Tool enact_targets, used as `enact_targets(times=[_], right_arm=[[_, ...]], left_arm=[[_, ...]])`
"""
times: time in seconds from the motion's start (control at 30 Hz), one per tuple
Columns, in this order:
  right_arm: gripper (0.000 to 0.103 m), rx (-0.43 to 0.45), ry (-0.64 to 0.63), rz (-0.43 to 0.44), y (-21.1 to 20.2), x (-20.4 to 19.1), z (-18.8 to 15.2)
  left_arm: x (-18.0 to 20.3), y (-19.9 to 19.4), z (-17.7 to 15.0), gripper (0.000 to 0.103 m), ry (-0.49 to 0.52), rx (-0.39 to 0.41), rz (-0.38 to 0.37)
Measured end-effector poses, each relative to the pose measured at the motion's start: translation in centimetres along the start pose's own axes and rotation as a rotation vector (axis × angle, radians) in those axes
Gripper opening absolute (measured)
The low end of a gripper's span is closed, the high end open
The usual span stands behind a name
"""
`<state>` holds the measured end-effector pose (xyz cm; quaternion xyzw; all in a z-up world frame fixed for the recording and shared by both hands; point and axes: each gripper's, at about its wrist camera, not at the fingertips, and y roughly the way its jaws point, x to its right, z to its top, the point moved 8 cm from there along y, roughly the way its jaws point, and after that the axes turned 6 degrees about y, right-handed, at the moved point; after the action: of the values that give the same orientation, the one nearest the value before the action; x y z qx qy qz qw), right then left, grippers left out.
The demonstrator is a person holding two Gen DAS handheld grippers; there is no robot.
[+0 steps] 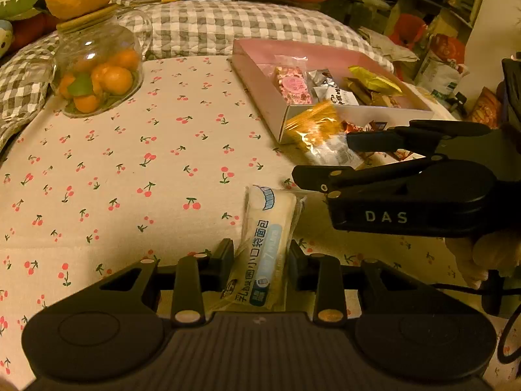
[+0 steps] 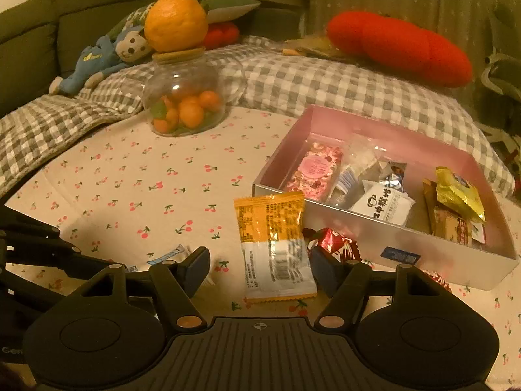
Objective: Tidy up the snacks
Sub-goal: 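Grasp the long white packet with the left tool while the right tool grasps the orange-white packet, then carry the white packet and orange-white packet over the box with both tools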
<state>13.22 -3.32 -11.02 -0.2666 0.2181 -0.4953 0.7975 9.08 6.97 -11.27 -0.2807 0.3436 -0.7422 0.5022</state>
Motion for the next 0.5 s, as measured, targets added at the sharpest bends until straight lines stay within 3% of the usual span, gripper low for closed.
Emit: enact_targets(times=[0.07, 0.17, 0.5], right_arm=[[0.061, 0.006, -0.014, -0.014, 0.1, 0.0, -0.1], [0.035, 0.009, -0.055, -0.048, 0.1, 0.0, -0.1], [0.034, -0.003, 0.01, 0.021, -1.3, 0.3, -0.1]], left_arm=[[-0.1, 0.0, 0.0, 0.03, -0.004, -0.001, 0.003], [-0.2, -0.1, 0.0, 0.026, -0.007, -0.001, 0.014], [-0.9, -0.7, 0.1, 0.022, -0.036, 0.005, 0.032]])
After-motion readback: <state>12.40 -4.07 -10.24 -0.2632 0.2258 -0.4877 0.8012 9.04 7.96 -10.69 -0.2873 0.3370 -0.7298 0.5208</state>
